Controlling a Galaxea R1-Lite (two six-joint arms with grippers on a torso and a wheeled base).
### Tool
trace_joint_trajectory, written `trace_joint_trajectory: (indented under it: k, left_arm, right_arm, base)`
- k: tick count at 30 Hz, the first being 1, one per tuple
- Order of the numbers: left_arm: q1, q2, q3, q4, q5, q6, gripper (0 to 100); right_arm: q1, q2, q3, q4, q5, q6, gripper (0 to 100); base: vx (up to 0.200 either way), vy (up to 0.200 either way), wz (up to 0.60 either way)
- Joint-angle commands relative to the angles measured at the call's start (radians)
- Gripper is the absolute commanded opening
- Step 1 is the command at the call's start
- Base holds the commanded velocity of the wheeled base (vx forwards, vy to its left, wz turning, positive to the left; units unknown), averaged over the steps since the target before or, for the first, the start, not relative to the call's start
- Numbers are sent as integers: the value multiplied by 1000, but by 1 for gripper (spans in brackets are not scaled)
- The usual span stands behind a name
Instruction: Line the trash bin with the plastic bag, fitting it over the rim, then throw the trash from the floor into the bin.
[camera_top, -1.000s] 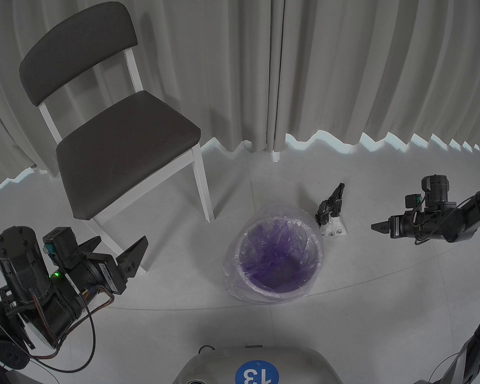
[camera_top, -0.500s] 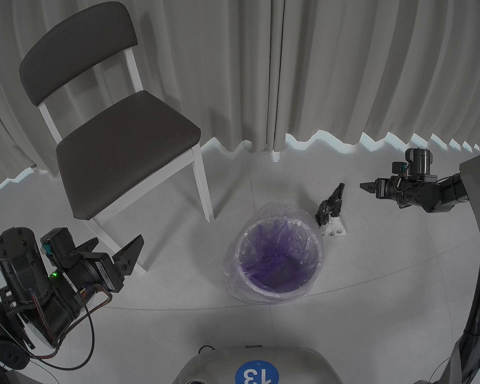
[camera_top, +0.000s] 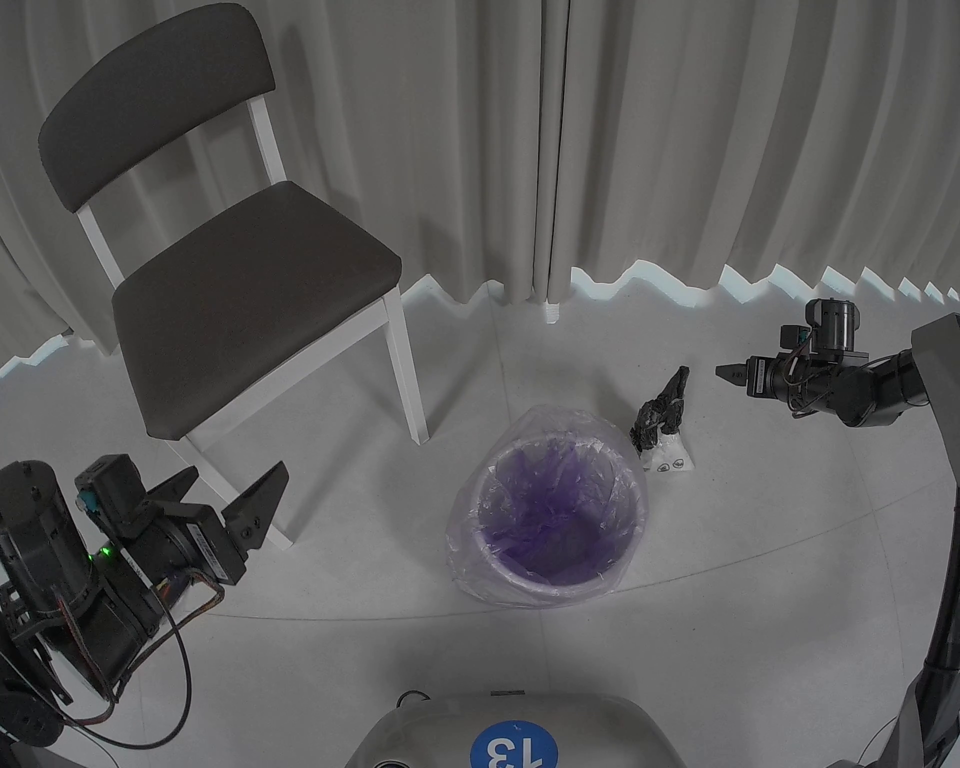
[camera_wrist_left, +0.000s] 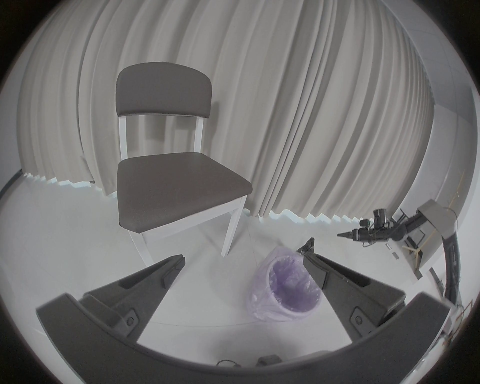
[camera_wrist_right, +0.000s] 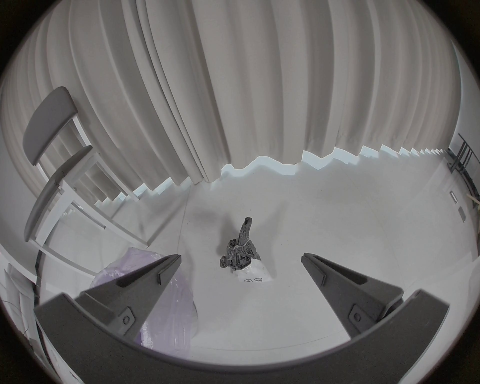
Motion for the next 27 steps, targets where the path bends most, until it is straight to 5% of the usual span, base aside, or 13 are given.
trace_joint_trajectory:
  k: [1,5,18,23,27]
  left_arm:
    - [1,14,32,-5,-3,11,100]
    - [2,14,29,-10,-3,12,100]
    - [1,8,49,-33,-2,62,100]
    - [1,-20,54,-33,1,62,100]
    - [-13,-54,63,-61,-3,60,100]
  right_arm:
    - [0,32,-13,-1,1,0,100]
    - [-1,32,-15,-1,1,0,100]
    - [3,117,-81,-4,-3,10,100]
    - [19,164,-127,-26,4,133,100]
    - [19,170,-141,-20,4,150,100]
  base:
    - [200,0,0]
    - [200,0,0]
    - [0,0,0]
    - [0,0,0]
    - [0,0,0]
